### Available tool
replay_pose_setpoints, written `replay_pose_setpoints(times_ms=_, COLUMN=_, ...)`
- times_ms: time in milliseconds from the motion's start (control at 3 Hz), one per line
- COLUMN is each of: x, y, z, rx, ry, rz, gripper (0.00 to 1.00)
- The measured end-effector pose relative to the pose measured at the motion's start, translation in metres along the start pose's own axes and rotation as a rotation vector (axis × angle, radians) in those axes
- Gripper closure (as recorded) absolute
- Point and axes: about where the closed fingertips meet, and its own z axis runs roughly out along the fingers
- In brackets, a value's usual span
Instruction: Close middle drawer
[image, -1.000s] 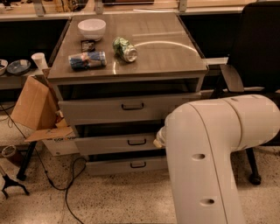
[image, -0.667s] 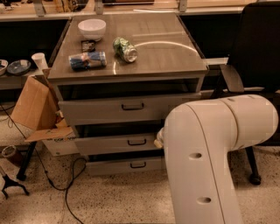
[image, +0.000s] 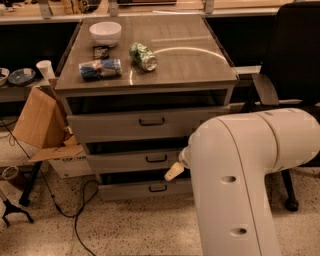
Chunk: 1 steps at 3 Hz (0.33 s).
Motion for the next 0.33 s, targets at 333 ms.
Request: replay_pose_setpoints(times_ms=333, x=0.0000, y=0.0000, z=0.0000, rx=0.000, ry=0.000, rz=0.000, gripper=0.00)
